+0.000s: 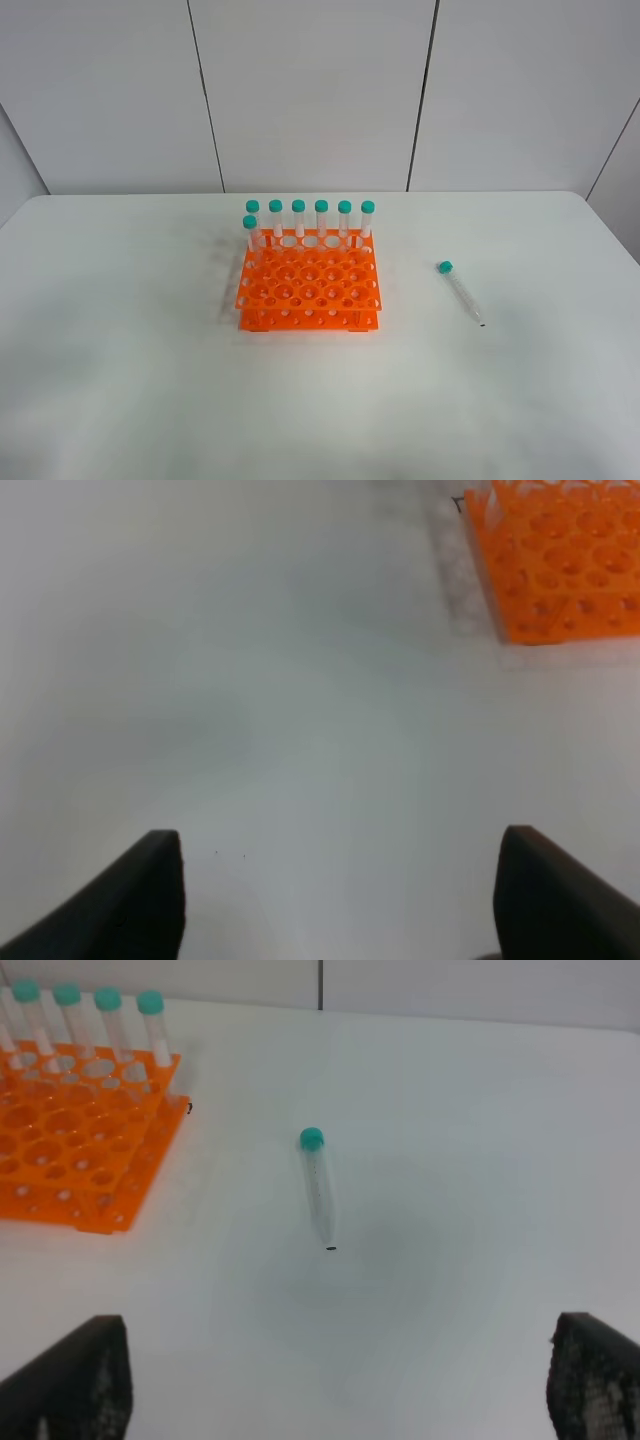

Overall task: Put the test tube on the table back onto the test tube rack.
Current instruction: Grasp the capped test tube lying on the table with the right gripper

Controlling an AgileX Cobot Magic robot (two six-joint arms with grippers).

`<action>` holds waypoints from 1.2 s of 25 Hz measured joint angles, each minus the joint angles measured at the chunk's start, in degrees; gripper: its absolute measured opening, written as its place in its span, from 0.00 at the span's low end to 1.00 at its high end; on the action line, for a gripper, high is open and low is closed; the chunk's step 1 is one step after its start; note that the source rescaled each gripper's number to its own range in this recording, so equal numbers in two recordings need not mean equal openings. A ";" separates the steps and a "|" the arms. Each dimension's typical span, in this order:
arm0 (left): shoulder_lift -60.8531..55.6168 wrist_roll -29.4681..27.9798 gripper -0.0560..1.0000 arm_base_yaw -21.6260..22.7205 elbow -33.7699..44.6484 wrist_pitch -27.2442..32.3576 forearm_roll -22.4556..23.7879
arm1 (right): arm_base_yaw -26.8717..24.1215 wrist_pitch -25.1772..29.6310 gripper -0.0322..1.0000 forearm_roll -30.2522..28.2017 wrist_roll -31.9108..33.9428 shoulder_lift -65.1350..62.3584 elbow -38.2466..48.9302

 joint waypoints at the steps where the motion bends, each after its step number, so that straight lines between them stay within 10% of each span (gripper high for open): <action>1: 0.00 0.00 1.00 0.00 0.00 0.00 0.00 | 0.00 0.00 0.94 0.00 0.00 0.00 0.00; 14: 0.00 0.00 1.00 0.00 0.00 0.00 0.00 | 0.00 -0.07 0.94 -0.69 0.00 4.92 -2.10; 30: 0.00 0.00 1.00 0.00 0.00 0.00 0.00 | 0.00 -0.45 0.94 0.12 -0.59 74.90 -31.88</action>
